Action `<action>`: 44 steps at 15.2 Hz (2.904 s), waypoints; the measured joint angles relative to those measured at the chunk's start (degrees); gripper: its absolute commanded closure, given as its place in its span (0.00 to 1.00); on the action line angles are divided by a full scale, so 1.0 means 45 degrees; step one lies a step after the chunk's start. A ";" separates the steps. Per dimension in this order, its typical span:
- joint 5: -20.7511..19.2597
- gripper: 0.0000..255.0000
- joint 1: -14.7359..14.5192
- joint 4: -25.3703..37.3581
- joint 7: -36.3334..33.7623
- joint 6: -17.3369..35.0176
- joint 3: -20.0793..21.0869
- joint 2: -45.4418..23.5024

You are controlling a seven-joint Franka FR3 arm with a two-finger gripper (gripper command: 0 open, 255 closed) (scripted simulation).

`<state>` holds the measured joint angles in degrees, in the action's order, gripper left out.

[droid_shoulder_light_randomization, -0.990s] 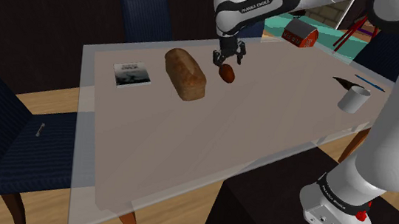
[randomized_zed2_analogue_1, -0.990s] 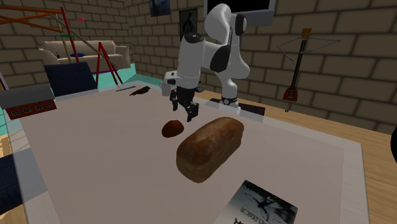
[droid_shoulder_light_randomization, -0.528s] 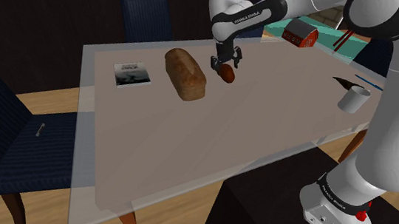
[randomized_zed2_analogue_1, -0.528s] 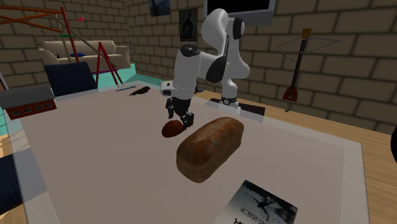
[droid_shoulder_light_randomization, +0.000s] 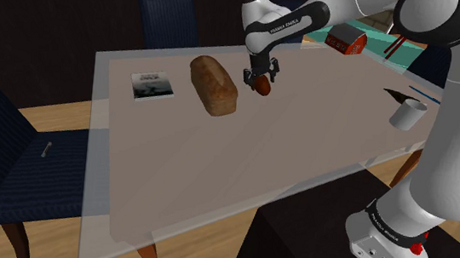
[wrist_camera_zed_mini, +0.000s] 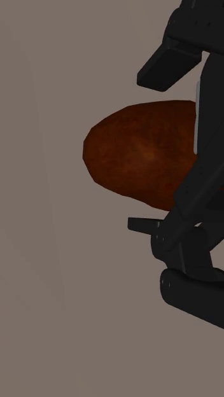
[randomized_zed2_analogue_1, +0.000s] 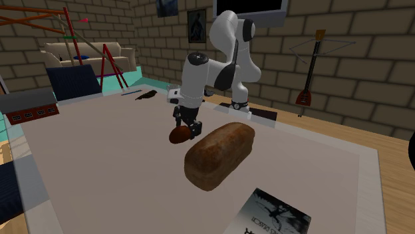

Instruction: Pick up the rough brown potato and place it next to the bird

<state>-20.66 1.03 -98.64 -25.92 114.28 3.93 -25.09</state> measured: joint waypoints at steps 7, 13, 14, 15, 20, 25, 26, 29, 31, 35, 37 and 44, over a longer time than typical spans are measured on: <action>-0.0001 1.00 -0.0002 -0.0002 -0.0004 -0.0001 0.0002 0.0016; 0.0012 1.00 -0.0005 0.0049 0.0017 -0.0071 0.0007 0.0030; 0.0034 1.00 -0.0005 0.0115 0.0059 -0.0187 0.0014 0.0081; 0.0053 1.00 -0.0002 0.0119 0.0093 -0.0280 0.0020 0.0175; 0.0162 1.00 -0.0012 0.0440 0.0295 -0.0918 0.0058 0.0522; 0.0258 1.00 -0.0010 0.0875 0.0531 -0.1589 0.0079 0.0796; 0.0276 1.00 -0.0013 0.0940 0.0568 -0.1717 0.0084 0.0861; 0.0330 1.00 -0.0034 0.1288 0.0699 -0.2187 0.0103 0.1003; 0.0362 1.00 -0.0040 0.1506 0.0788 -0.2480 0.0110 0.1091; 0.0414 1.00 -0.0050 0.1931 0.0966 -0.3041 0.0119 0.1253; 0.0436 1.00 -0.0066 0.2211 0.1049 -0.3343 0.0127 0.1286; 0.0461 1.00 0.0284 0.2328 0.1700 -0.3659 -0.0056 0.1665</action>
<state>-18.59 2.30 -88.17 -18.27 97.82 3.68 -17.60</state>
